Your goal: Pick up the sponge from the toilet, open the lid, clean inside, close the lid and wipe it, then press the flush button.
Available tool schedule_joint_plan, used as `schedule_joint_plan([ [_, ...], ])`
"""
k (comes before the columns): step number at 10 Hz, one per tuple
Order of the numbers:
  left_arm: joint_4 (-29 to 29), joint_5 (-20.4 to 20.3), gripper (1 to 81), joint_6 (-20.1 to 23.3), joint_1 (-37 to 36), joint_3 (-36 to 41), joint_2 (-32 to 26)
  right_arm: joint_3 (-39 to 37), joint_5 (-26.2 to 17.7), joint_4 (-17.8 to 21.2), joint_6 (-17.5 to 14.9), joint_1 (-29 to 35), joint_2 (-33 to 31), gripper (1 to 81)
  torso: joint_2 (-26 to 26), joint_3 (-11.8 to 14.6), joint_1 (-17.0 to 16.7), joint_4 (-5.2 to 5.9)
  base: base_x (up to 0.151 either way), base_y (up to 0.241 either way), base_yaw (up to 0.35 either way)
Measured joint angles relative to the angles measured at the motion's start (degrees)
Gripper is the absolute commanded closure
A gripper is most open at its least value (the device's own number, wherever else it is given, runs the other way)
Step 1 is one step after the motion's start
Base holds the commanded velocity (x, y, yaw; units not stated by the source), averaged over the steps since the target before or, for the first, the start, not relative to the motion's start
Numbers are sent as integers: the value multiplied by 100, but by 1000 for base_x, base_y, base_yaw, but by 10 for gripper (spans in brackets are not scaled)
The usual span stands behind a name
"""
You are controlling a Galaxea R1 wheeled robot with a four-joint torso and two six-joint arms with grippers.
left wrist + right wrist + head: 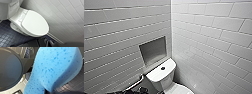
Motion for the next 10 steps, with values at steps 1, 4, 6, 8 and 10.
schedule_joint_plan([
  [1,-135,72,811,2,-269,0,98,17,2,-2,0,0,-2,811,0,0,0,0,0,0,0],
  [4,-551,240,811,-17,-925,-204,466,106,74,-2,-4,2,-2,811,2,-203,0,0,0,0,0],
  [6,-833,306,811,-22,-1314,-639,670,108,88,-2,-2,15,-13,811,6,-424,5,0,0,0,0],
  [8,-1089,466,811,-39,-1692,-1042,905,108,113,-2,-2,37,-18,811,11,-520,7,0,0,0,0],
  [10,-1243,690,811,-39,-2003,-1423,1175,108,129,-2,-2,41,-18,811,11,-523,9,0,0,0,0],
])
